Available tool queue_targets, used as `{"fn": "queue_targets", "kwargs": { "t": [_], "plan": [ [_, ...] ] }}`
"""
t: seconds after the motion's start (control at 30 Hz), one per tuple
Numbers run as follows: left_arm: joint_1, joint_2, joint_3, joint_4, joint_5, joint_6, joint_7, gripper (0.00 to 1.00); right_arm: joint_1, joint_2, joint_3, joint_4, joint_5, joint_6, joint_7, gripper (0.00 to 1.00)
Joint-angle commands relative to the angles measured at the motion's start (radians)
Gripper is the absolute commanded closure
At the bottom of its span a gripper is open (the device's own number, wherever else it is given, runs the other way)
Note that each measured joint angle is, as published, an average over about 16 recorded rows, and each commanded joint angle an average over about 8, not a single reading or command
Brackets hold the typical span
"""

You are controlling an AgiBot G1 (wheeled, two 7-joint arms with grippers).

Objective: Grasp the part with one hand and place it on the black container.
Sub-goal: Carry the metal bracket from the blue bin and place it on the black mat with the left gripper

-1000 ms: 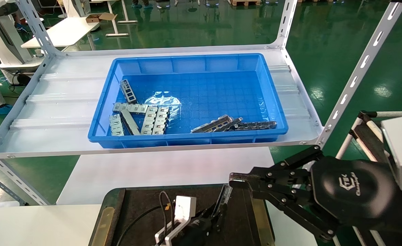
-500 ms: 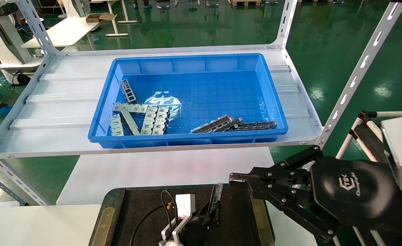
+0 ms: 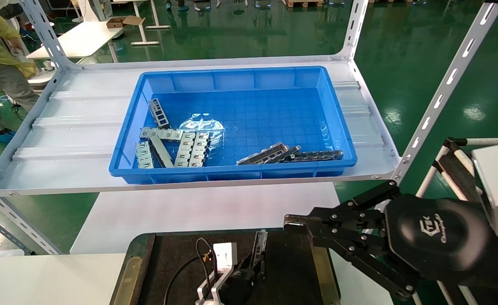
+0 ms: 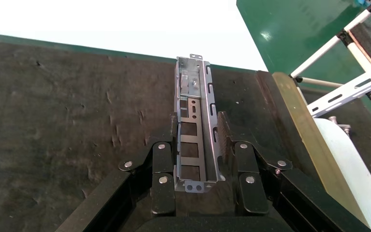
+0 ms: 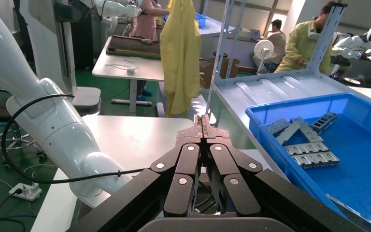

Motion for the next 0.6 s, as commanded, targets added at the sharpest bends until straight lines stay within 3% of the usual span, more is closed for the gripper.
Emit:
{"fn": "queue_targets", "kwargs": {
  "t": [0.03, 0.23, 0.27, 0.33, 0.5, 0.53, 0.6],
  "plan": [
    [-0.004, 0.000, 0.014, 0.005, 0.010, -0.013, -0.016, 1.00, 0.000, 0.000, 0.000, 0.000, 0.000, 0.000, 0.000, 1.00],
    [-0.009, 0.002, 0.053, 0.030, 0.056, -0.029, -0.090, 1.00, 0.000, 0.000, 0.000, 0.000, 0.000, 0.000, 0.000, 1.00],
    [-0.010, 0.003, 0.060, 0.033, 0.064, -0.031, -0.103, 1.00, 0.000, 0.000, 0.000, 0.000, 0.000, 0.000, 0.000, 0.97],
    [-0.011, 0.003, 0.073, 0.038, 0.081, -0.036, -0.131, 0.92, 0.000, 0.000, 0.000, 0.000, 0.000, 0.000, 0.000, 0.75],
    [-0.014, 0.003, 0.105, 0.053, 0.117, -0.045, -0.201, 0.32, 0.000, 0.000, 0.000, 0.000, 0.000, 0.000, 0.000, 0.13],
    [-0.015, 0.003, 0.112, 0.056, 0.121, -0.047, -0.215, 0.19, 0.000, 0.000, 0.000, 0.000, 0.000, 0.000, 0.000, 0.04],
    [-0.017, 0.003, 0.124, 0.063, 0.128, -0.050, -0.243, 0.02, 0.000, 0.000, 0.000, 0.000, 0.000, 0.000, 0.000, 0.00]
  ]
}}
